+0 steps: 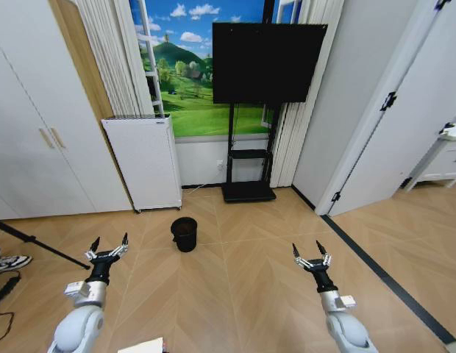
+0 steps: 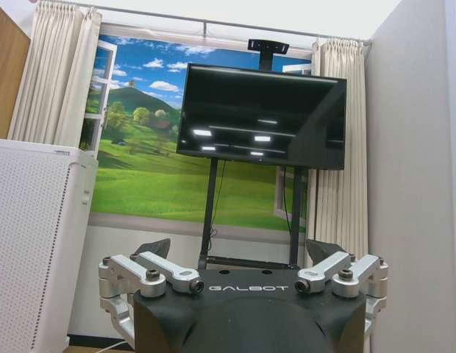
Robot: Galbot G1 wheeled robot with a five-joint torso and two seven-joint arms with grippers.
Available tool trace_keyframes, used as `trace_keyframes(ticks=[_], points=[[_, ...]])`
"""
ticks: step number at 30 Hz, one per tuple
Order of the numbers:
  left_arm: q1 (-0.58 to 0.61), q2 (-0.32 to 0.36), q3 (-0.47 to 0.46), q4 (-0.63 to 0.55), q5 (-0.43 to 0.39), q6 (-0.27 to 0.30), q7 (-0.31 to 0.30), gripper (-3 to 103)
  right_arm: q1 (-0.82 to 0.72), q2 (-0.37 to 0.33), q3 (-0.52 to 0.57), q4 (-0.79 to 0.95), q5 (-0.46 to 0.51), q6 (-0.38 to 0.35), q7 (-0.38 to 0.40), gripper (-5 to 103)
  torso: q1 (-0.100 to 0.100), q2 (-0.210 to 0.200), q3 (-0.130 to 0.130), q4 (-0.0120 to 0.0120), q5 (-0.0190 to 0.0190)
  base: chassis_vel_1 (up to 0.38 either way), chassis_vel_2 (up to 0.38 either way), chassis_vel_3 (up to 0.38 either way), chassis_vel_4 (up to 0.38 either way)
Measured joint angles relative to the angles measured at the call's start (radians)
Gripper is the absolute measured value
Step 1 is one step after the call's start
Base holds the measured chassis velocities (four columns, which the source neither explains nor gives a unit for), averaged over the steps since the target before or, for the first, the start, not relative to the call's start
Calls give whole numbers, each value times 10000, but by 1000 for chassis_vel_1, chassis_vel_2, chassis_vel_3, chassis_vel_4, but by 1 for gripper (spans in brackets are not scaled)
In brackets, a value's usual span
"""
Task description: Pick up the trash bin and place the garbage on the floor into it.
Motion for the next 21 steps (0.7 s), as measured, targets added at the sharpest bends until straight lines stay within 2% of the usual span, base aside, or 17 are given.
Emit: trace_keyframes(ticks=[9,15,21], points=[[-124,199,205,-126,241,374,-935,100,145,-242,-28,446,92,-593,762,100,0,0,0,0,2,0,0,0,0],[-225,246,157,-124,294,407,-1053,100,215,-616,40,1057,101,-1427,1351,100,0,0,0,-1,-1,0,0,0,0],[-288,276,152,-189,213,443,-1100,100,237,-804,81,1296,65,-1645,1419,100,0,1,0,-1,0,0,0,0,0]])
